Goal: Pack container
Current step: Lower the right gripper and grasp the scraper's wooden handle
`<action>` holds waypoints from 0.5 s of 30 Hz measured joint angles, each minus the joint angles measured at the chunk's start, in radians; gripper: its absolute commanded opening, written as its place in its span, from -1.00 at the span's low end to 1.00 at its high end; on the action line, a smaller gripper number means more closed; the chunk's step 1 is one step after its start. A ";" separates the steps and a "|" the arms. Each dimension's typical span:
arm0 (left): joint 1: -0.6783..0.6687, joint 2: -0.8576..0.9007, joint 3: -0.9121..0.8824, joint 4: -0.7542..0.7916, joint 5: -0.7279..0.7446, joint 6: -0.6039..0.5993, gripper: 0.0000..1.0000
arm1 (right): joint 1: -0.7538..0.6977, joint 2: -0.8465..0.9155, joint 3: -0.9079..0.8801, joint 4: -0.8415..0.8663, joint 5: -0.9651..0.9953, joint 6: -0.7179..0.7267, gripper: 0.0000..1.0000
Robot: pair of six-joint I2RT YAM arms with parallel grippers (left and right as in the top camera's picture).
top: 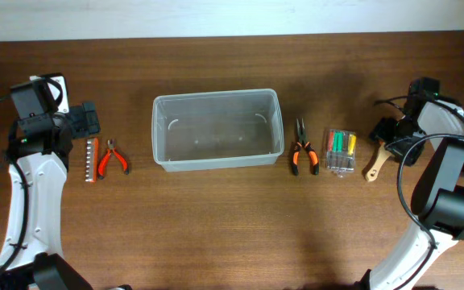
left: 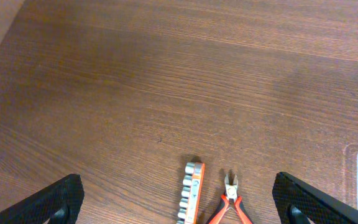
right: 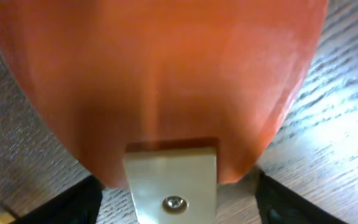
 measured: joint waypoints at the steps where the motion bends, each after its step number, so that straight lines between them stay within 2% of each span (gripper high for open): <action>1: 0.000 0.000 0.000 0.000 0.000 0.000 0.98 | 0.000 0.001 0.002 0.002 0.002 -0.001 0.42; 15: 0.000 0.000 0.000 0.000 0.000 0.000 0.98 | 0.000 0.003 0.006 0.004 0.007 -0.002 0.08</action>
